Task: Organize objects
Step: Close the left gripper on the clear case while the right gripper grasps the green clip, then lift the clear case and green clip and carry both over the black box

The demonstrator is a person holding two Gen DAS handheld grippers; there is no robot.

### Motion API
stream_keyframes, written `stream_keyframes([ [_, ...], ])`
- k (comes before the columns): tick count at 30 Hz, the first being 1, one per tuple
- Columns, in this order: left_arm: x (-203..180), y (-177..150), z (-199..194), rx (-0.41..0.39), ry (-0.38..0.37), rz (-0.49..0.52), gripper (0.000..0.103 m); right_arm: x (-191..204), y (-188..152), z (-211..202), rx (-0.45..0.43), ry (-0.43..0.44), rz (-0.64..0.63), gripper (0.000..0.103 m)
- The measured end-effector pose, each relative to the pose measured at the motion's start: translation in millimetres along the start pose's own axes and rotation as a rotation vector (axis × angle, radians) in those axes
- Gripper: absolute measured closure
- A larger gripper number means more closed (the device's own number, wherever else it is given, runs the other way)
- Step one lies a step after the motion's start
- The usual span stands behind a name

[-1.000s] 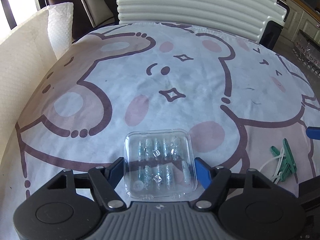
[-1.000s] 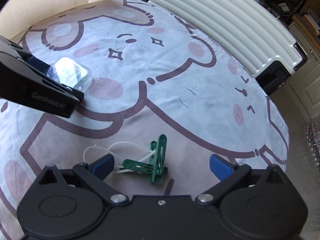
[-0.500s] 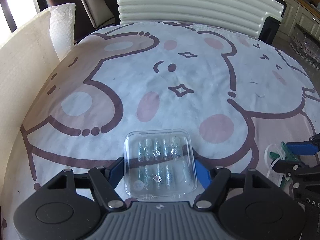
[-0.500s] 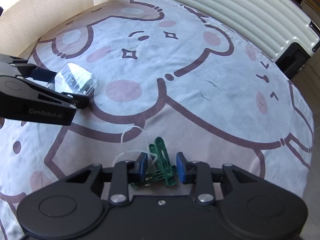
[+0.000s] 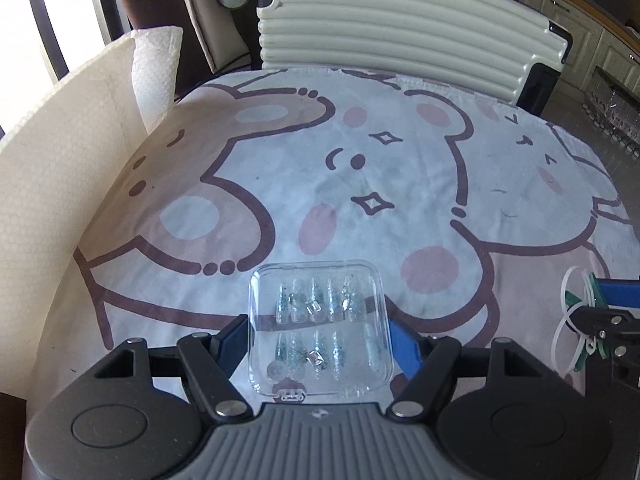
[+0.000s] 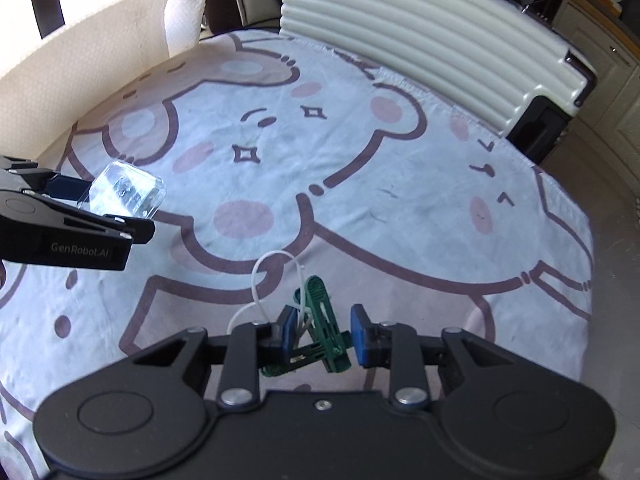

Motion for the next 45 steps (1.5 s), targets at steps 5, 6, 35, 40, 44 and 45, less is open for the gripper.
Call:
stream_keyframes([
  [5,0,6,-33,-0.037,-0.003,0.006,0.029,4,3,-31,-0.044,-0.009,0.017,0.074],
  [6,1,7,-41,-0.046,-0.003,0.007,0.029,5,4,-39,-0.053,-0.012,0.020,0.074],
  [35,-38,-4,-184,-0.212,-0.051,0.058,0.029,-7,-49,-184,-0.243,-0.117,0.342,0.074],
  [40,-55,-14,-183,-0.220,-0.061,0.089,0.029,-13,-69,-189,-0.265,-0.134,0.396,0.074],
  [44,-59,-19,-182,-0.224,-0.074,0.085,0.029,-18,-78,-195,-0.281,-0.135,0.413,0.074],
  [45,-59,-19,-182,-0.230,-0.075,0.080,0.029,-21,-80,-197,-0.288,-0.136,0.424,0.074],
])
Point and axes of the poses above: each gripper's, at about its wrist camera, not at the fingertips, and z roughly the way its jaws point, x to its left, y to its top, the point moved 4 cm from there along z, roughly the way its jaws point, and after that the axes turned 8 degrees about z, right-handed, at the moved point
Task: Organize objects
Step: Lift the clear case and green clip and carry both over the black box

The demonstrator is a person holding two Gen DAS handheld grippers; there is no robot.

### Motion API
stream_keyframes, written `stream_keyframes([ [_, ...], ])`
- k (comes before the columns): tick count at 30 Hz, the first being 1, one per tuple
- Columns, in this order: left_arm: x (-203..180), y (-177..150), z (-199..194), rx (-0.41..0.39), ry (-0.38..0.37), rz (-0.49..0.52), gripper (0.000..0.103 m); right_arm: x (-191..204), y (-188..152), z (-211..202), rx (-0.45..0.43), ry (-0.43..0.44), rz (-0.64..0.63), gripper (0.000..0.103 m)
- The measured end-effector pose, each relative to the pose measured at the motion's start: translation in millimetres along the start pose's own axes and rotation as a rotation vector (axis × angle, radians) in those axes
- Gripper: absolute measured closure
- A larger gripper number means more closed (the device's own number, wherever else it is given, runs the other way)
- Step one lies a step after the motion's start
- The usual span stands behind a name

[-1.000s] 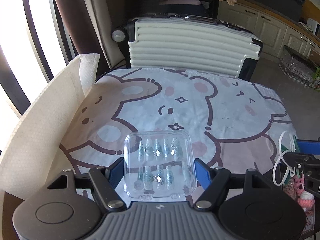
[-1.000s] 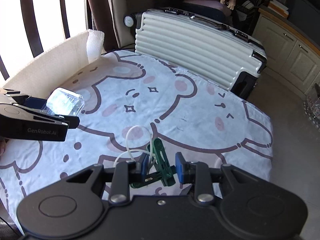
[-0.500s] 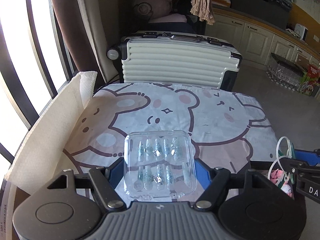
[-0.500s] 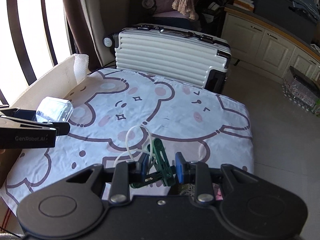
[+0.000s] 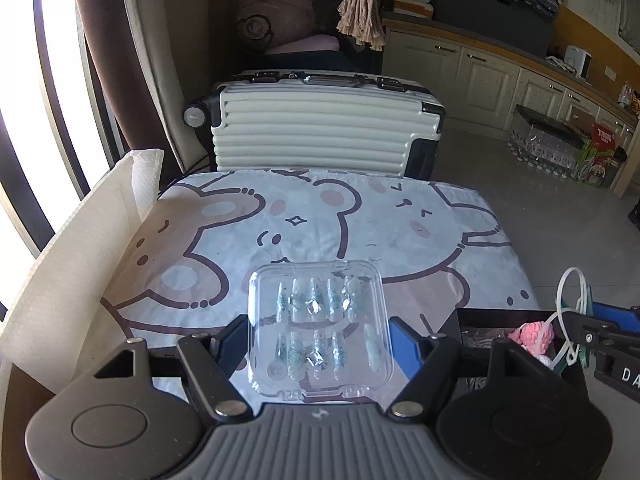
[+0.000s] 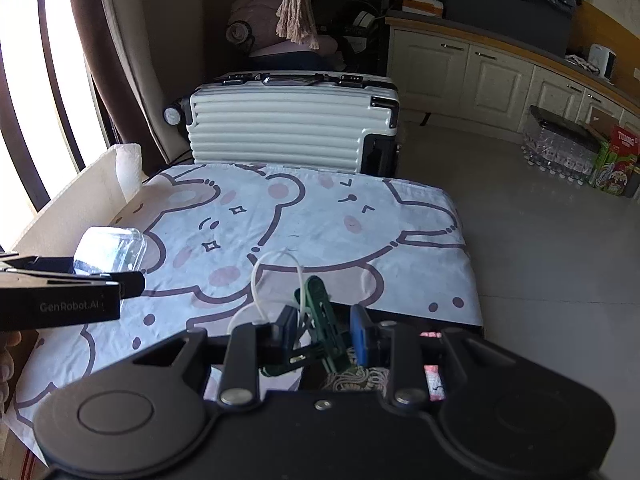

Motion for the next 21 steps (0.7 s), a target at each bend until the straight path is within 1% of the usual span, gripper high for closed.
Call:
stream_keyframes([
  [7,-1,-3,-9,-0.035,-0.005,-0.029,0.029,-18,-1,-4,-0.017,0.005,0.066,0.074],
  [12,-1,-5,-8,-0.033,0.002,-0.027,0.029,-26,-1,-8,-0.031,0.020,0.103,0.073],
  [17,-3,-6,-5,-0.028,-0.016,-0.048,0.029,-35,-4,-6,-0.025,0.027,0.121,0.073],
  [21,-16,-5,3,-0.009,-0.053,-0.051,0.029,-46,-6,-5,-0.014,0.024,0.142,0.073],
])
Point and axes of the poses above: each gripper's, at about its wrist camera, not at the fingertips, and z roughly the way its jaws point, x to its left, y to its top, the point moved 4 cm from there along z, roughly the way its jaws point, and after that the axes turned 8 degrees about z, right-handed, at the moved point
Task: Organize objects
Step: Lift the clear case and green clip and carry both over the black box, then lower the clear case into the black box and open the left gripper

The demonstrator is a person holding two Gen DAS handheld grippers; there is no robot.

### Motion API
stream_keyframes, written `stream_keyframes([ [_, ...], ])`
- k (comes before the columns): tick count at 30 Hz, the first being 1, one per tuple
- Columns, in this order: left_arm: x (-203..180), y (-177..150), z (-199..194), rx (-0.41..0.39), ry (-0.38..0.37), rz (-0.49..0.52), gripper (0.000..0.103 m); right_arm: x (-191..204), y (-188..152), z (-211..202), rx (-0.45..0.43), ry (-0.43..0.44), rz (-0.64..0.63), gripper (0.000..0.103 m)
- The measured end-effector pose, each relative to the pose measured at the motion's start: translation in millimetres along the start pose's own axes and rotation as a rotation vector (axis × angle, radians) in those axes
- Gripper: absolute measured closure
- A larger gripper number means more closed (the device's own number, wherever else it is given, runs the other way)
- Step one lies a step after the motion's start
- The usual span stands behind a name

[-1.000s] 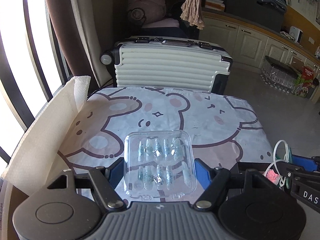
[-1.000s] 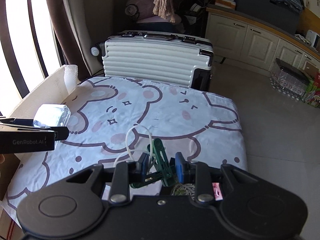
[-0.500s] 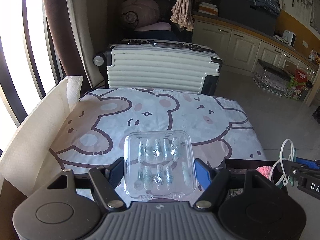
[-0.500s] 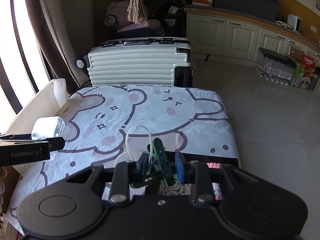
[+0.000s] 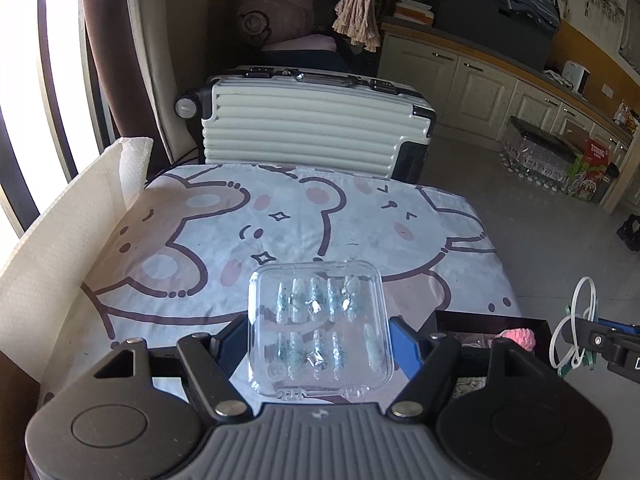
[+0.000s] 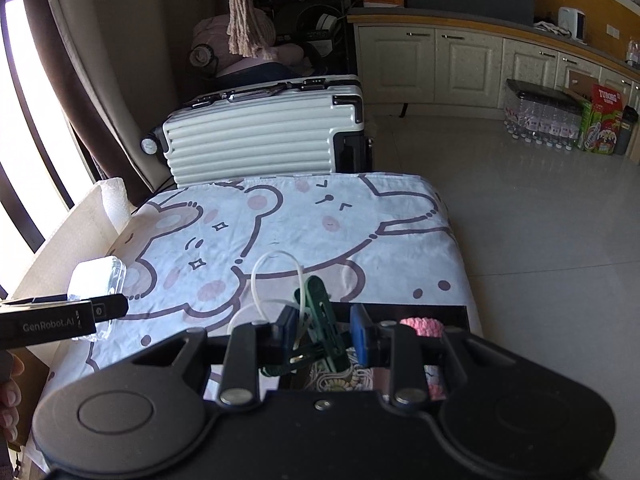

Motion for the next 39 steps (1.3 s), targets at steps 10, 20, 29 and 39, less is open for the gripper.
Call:
stream_keyframes([
  [10,-46,2,20,0.015,-0.064,0.049,0.029,-35,-7,4,0.044,-0.007,0.060,0.073],
  [20,-79,4,34,0.017,-0.120,0.082,0.029,-61,-14,11,0.093,-0.003,0.119,0.073],
  [29,-95,6,58,0.043,-0.199,0.063,0.029,-60,-33,40,0.215,0.022,0.123,0.073],
  [39,-109,8,79,0.060,-0.242,0.072,0.029,-55,-48,79,0.334,0.050,0.160,0.073],
])
Point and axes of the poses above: each gripper's, at about its wrist camera, not at the fingertips, and z roughly the way its jaws point, x to its left, y to its top, the point moved 4 cm from there along z, roughly the way its jaws point, and after that the axes turned 8 degrees about z, right-handed, at the moved point
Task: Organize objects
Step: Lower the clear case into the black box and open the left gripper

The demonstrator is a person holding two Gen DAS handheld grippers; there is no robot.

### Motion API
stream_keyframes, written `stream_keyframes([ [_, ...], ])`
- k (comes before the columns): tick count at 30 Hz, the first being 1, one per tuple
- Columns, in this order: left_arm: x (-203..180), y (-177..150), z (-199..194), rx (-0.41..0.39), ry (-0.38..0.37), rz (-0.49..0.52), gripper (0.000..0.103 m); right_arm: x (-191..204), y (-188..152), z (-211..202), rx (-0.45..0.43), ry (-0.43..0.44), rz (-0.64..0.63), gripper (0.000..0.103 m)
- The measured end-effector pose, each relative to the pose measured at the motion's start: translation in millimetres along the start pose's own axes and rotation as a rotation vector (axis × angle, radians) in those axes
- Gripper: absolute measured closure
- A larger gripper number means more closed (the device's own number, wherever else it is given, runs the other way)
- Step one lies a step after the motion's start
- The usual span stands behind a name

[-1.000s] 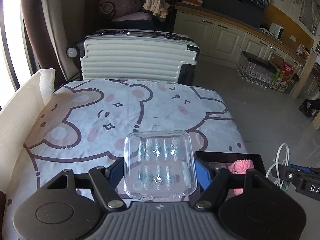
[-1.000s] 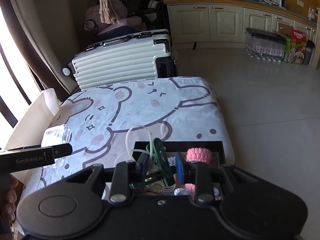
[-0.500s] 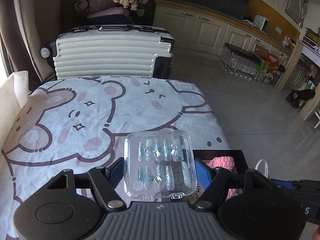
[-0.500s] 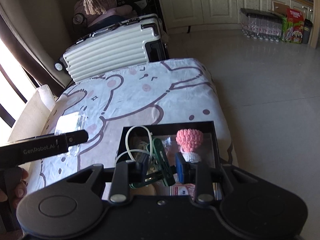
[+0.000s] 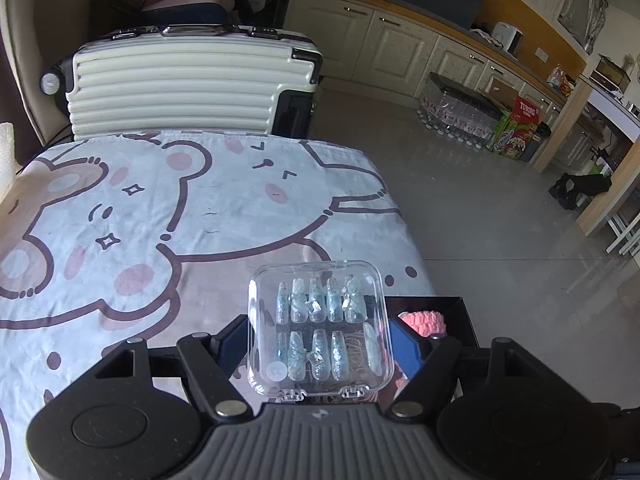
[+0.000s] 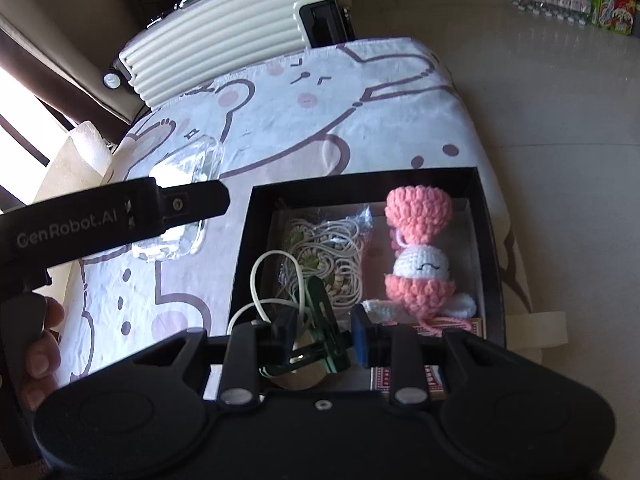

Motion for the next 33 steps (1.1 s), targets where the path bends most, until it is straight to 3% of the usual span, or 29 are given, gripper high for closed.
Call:
stream_keyframes([
  [3,-2,0,6,0.006,-0.003,0.002,0.029,-2,-2,9,0.030,-0.017,0.000,0.072],
  [10,-4,-1,22,0.030,-0.013,-0.006,0.029,-14,-6,13,0.059,-0.024,0.043,0.054],
  [28,-36,-8,62,0.087,-0.059,-0.020,0.028,-48,-4,-6,0.040,-0.049,0.070,0.056],
  [29,-37,-9,64,0.085,-0.058,-0.028,0.026,-50,-4,-7,0.038,-0.047,0.074,0.056],
  [31,-38,-11,67,0.089,-0.045,-0.038,0.005,-52,-3,-7,0.037,-0.048,0.078,0.056],
  [33,-37,-10,67,0.088,-0.030,-0.037,0.005,-53,-3,-7,0.035,-0.052,0.079,0.056],
])
Point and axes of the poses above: each gripper's, at about its wrist camera, not at the fingertips, and z roughly the way its jaws point, x to its left, y to its top, the point moved 4 cm from there along z, roughly the way its jaws point, and after that the axes turned 8 degrees about z, right-handed, at the moved point
